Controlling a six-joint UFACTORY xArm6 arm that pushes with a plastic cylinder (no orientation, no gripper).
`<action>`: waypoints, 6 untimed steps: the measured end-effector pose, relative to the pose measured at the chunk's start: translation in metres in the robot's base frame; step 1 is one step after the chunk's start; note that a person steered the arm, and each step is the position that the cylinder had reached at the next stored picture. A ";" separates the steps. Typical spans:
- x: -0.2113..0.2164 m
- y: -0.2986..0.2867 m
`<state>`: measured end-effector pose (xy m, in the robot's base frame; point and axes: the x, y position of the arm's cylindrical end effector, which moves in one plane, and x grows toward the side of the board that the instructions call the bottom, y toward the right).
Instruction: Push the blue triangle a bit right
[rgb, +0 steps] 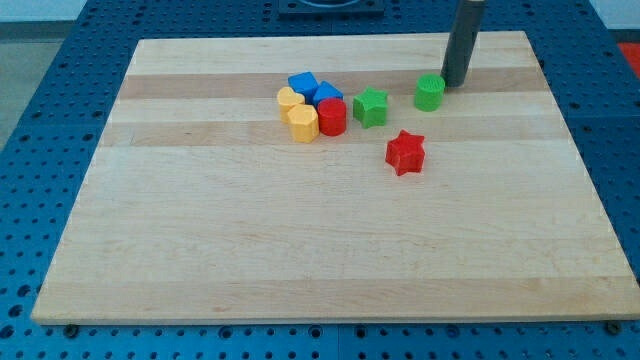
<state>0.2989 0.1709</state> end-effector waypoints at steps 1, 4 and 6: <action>0.011 0.037; 0.031 0.013; 0.020 -0.028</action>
<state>0.3188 0.1428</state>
